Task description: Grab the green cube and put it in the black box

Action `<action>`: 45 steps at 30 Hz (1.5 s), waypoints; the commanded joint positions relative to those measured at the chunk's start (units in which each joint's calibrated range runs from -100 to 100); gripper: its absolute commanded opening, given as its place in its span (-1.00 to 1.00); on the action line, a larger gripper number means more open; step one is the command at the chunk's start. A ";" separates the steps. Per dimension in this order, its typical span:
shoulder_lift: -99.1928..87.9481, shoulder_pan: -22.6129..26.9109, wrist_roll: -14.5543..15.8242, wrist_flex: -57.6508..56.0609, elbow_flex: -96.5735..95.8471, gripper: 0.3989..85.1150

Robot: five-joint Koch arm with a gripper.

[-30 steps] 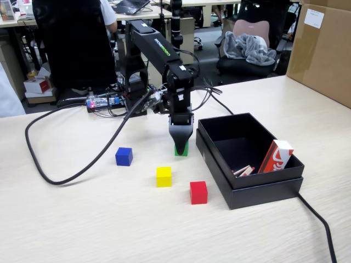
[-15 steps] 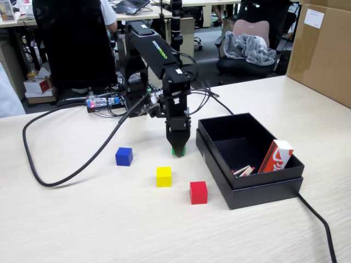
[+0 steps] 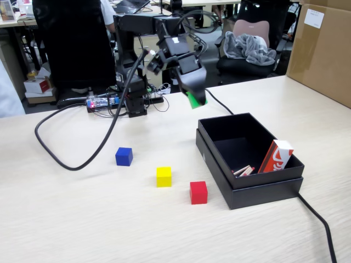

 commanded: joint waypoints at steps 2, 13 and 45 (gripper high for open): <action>3.65 2.69 -0.54 0.62 9.94 -0.99; 39.57 3.71 -0.54 0.62 19.73 -0.98; 28.09 3.96 -2.93 0.79 16.74 0.03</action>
